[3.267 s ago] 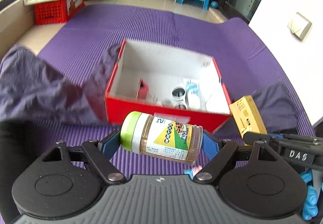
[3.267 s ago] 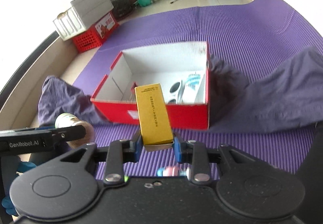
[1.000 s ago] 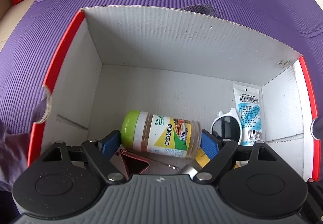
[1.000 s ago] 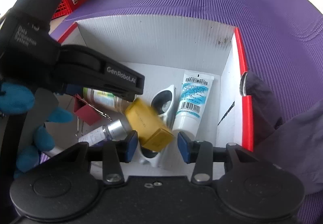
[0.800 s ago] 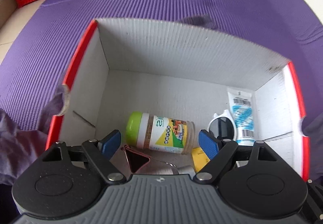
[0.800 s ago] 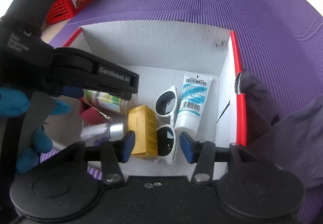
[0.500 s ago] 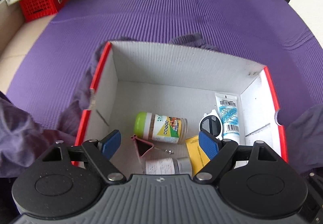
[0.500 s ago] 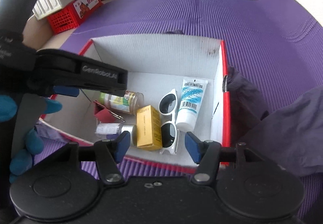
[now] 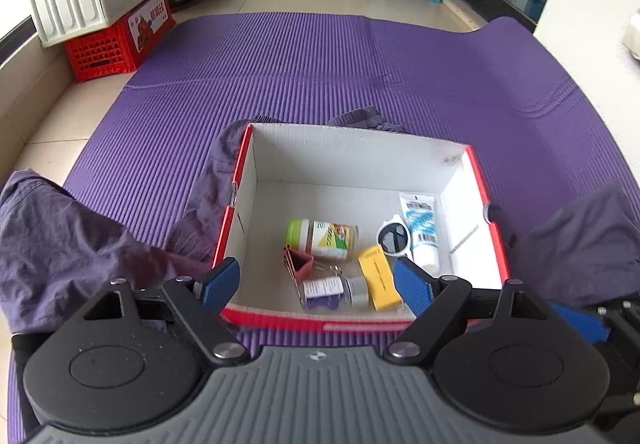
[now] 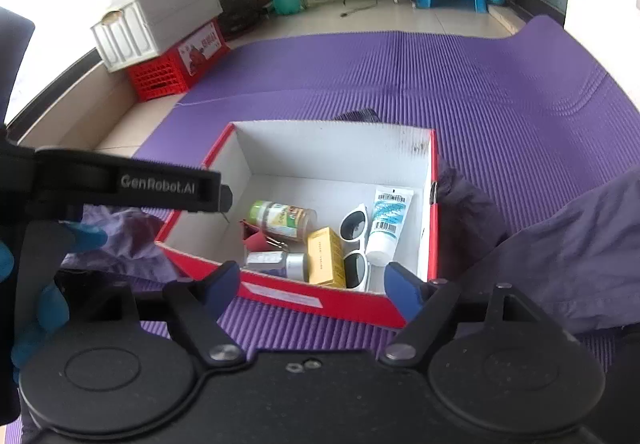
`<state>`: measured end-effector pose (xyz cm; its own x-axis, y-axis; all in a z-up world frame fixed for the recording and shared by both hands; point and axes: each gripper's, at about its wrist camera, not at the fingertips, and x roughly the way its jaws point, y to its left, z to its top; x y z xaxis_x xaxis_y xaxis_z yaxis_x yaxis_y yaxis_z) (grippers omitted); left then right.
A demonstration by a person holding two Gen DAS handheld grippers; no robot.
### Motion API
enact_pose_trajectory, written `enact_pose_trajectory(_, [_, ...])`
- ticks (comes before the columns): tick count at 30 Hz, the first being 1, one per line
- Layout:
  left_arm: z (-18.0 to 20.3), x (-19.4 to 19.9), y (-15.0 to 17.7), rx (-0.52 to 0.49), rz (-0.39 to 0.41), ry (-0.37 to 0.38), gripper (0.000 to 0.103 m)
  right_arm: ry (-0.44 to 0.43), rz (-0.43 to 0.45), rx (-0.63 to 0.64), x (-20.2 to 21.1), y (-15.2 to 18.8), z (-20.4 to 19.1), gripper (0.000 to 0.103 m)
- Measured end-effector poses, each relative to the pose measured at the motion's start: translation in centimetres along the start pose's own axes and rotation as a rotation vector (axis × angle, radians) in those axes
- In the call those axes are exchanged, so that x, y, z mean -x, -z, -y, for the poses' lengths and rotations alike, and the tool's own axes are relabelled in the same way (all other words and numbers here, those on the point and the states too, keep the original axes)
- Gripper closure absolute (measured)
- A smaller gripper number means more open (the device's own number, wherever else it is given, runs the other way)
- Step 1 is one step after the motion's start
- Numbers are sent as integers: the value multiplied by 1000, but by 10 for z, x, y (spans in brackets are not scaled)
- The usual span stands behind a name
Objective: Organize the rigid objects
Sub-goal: 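Withdraw both tools from the shoebox back over the remaining items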
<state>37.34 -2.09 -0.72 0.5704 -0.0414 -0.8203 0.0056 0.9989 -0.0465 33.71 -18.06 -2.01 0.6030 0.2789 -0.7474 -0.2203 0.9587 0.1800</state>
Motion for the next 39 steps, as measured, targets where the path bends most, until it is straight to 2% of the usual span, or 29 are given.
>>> enact_pose_trajectory(8, [0, 49, 30, -57, 27, 21, 19, -13, 30, 25, 36, 15, -8, 21])
enact_pose_trajectory(12, [-6, 71, 43, -46, 34, 37, 19, -33, 34, 42, 51, 24, -12, 21])
enact_pose_trajectory(18, [-13, 102, 66, -52, 63, 58, 19, -77, 55, 58, 74, 39, -18, 16])
enact_pose_trajectory(21, [-15, 117, 79, -65, 70, 55, 18, -104, 69, 69, 85, 48, -20, 10])
enact_pose_trajectory(24, [-18, 129, 93, -86, 73, 63, 12, -119, 81, 78, 93, 57, -24, 6])
enact_pose_trajectory(27, [-21, 136, 107, -108, 71, 62, 10, -130, 83, 85, 99, 67, -26, 5])
enact_pose_trajectory(29, [-25, 139, 116, -111, 76, 72, 2, -133, 84, 89, 102, 75, -27, 5])
enact_pose_trajectory(39, [-46, 125, 162, -38, 22, 76, 0, -159, 42, 97, 101, 115, -17, 5])
